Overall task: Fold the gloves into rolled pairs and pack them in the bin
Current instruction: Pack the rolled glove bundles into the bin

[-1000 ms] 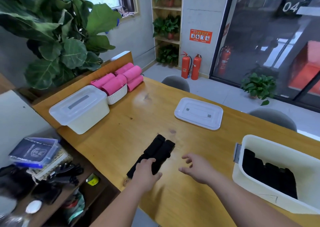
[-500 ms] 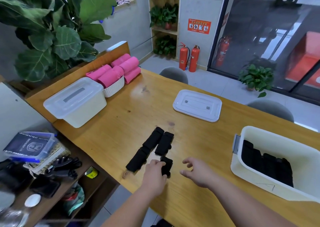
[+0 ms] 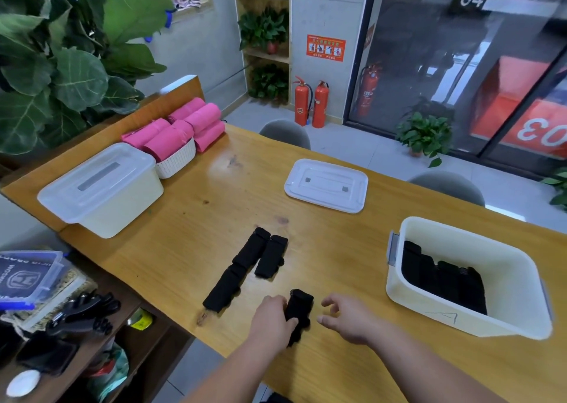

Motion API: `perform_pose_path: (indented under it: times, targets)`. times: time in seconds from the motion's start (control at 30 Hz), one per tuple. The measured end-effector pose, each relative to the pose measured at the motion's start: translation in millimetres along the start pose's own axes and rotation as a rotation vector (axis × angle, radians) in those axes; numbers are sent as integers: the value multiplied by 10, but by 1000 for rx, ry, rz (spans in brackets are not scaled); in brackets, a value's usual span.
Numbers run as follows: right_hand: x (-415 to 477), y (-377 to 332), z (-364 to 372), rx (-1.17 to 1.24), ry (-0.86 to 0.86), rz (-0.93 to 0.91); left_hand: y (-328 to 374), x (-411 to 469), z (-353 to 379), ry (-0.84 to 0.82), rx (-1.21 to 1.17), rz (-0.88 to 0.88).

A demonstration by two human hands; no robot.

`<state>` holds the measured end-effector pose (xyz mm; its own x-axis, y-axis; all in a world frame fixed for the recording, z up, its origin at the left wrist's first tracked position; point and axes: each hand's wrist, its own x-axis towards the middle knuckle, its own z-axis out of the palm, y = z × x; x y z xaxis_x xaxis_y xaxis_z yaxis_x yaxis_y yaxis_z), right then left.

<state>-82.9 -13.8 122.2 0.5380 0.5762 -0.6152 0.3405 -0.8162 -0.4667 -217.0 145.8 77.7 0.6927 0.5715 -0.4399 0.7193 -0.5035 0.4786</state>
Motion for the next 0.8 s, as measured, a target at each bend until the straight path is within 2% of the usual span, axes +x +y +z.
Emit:
perform_pose_path:
  times: [0.1,0.3,0.43,0.57,0.67,0.8]
  targets:
    - [-52,45,-26,7,-14,12,75,33,54,-28,40,-8]
    - [-121,126,-108,12,-2,30,197,81,103,-80,-33,-26]
    - [-157,162,-190,44,22,39,304,102,16,-109,-161,-18]
    - [-177,146,-296,106,91,33,491,134,-124,-135,-398,7]
    - [-171,109,-409,229,166,18,670,132,-261,-169,-598,42]
    - [-177,68,-570,616,203,16,879,124,-452,-220,-772,118]
